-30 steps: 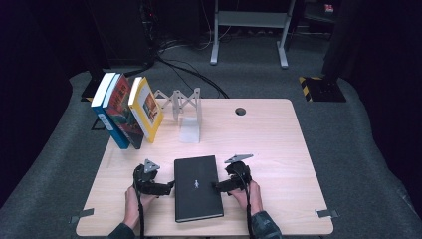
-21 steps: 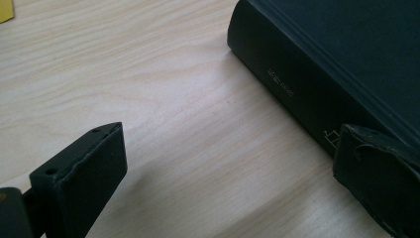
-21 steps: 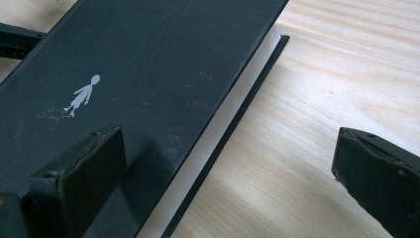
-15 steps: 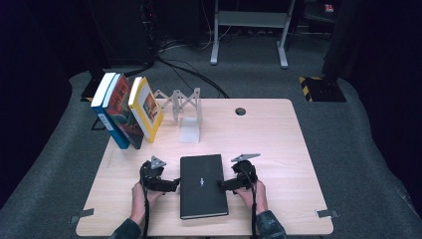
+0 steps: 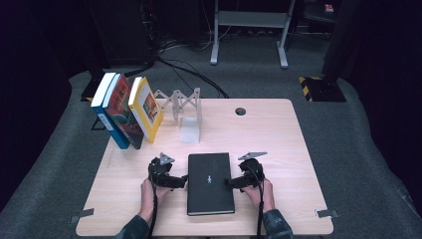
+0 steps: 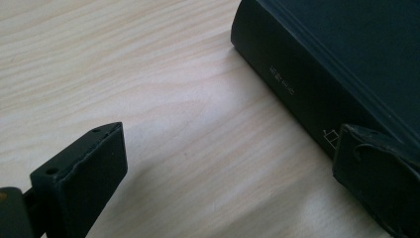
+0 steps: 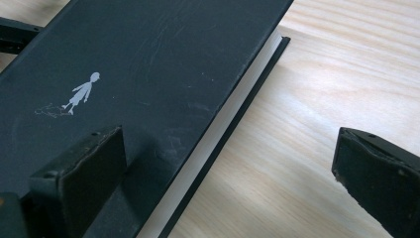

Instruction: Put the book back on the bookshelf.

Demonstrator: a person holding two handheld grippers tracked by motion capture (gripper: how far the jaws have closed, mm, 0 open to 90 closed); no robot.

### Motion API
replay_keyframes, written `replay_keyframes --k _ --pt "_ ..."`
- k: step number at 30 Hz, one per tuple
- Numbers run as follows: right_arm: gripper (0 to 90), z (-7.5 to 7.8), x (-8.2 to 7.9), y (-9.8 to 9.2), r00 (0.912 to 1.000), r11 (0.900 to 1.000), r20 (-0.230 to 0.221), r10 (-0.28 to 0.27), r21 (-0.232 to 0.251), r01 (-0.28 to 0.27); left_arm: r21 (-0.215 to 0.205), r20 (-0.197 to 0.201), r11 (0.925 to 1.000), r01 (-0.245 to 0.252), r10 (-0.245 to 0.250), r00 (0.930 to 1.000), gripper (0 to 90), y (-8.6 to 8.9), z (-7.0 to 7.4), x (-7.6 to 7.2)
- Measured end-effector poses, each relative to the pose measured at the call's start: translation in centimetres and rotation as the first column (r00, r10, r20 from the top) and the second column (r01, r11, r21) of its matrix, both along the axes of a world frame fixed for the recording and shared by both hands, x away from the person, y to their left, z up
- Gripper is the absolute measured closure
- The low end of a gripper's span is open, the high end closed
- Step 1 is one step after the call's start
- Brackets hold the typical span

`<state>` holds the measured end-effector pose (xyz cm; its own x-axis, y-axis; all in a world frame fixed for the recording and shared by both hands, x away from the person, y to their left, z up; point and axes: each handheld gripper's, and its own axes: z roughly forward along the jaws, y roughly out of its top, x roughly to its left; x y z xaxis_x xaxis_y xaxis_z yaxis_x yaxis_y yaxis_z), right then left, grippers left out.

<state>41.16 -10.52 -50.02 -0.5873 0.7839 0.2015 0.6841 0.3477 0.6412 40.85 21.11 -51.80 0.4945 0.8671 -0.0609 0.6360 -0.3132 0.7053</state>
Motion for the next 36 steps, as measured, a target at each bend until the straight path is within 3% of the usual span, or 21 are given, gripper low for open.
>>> replay_keyframes --k 15,20,22,26,33,36 --pt "0.0 0.3 0.7 -2.9 0.9989 0.999 0.000 -0.047 -0.026 0.047 -0.040 -0.027 0.9992 0.006 -0.007 0.9996 0.4 -3.3 -0.1 1.9" --pt "0.0 0.2 0.9 -3.7 0.9979 0.998 -0.006 -0.065 -0.015 0.065 -0.047 -0.036 0.9985 0.026 -0.028 0.9990 0.1 -3.4 -0.2 2.3" --pt "0.1 0.2 0.7 -3.6 0.9962 0.996 -0.022 -0.084 -0.001 0.084 -0.058 -0.046 0.9978 0.033 -0.035 0.9983 0.0 -3.4 -0.2 2.3" --pt "3.2 0.1 0.5 -3.7 0.9958 0.996 -0.007 -0.091 0.022 0.091 -0.036 -0.060 0.9974 0.063 -0.065 0.9961 0.0 -3.1 -0.2 1.8" --pt "2.8 0.2 -0.6 -2.6 0.9971 0.997 -0.011 -0.075 0.017 0.075 -0.016 -0.036 0.9948 0.100 -0.101 0.9943 0.0 -3.3 0.2 0.1" --pt "3.1 0.2 -0.7 -2.0 0.9977 0.998 -0.007 -0.067 0.014 0.068 -0.028 -0.023 0.9959 0.086 -0.087 0.9960 0.0 -3.5 0.2 -0.2"
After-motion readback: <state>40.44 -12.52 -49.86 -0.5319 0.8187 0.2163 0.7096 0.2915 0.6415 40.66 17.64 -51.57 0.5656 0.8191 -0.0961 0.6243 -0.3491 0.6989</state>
